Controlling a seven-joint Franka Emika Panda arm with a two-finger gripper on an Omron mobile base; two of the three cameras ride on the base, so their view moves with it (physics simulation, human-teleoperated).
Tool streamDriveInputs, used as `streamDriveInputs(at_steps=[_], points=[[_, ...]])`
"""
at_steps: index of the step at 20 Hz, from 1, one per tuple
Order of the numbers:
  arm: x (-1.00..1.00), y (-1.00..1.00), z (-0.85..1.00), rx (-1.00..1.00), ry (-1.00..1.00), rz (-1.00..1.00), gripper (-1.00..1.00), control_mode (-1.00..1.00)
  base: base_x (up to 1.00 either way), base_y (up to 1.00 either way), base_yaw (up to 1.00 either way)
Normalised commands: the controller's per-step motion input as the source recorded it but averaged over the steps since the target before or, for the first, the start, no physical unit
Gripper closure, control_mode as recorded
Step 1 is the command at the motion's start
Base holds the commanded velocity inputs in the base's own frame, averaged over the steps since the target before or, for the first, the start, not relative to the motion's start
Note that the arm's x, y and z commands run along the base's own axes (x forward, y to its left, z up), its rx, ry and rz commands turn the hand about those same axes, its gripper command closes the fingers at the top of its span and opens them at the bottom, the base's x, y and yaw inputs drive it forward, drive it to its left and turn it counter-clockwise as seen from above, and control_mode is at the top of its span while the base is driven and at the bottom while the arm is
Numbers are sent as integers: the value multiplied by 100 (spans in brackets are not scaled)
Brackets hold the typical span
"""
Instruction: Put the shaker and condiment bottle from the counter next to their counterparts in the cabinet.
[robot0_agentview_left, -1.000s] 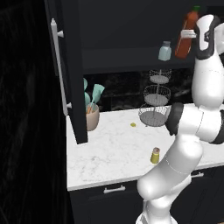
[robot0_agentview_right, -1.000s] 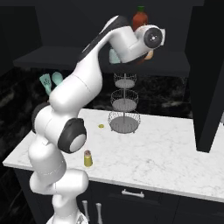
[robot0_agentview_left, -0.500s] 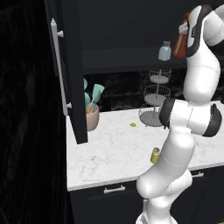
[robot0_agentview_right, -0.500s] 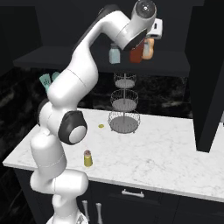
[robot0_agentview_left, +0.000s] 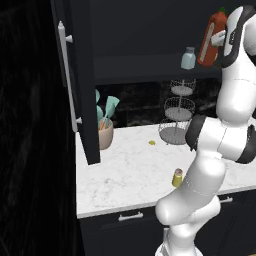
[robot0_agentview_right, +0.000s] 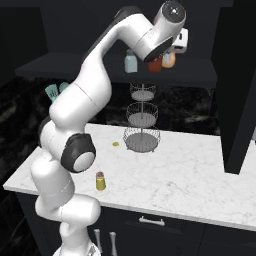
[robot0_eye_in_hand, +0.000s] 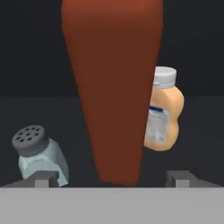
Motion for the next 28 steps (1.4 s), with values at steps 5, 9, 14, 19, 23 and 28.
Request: streamDriveInputs(at_steps=[5,9,14,19,23,28], points=[[-58,39,-10,0,6,0,-100,-100,0,0,0],[-84,35,0,0,1,0,-100,-100,0,0,0],[-99,27,-17,0,0,0,-100,-100,0,0,0],[-100,37,-56,0,0,0,-100,-100,0,0,0],[-100,45,-64,0,0,0,-100,-100,0,0,0],[-100,43,-56,0,0,0,-100,-100,0,0,0]])
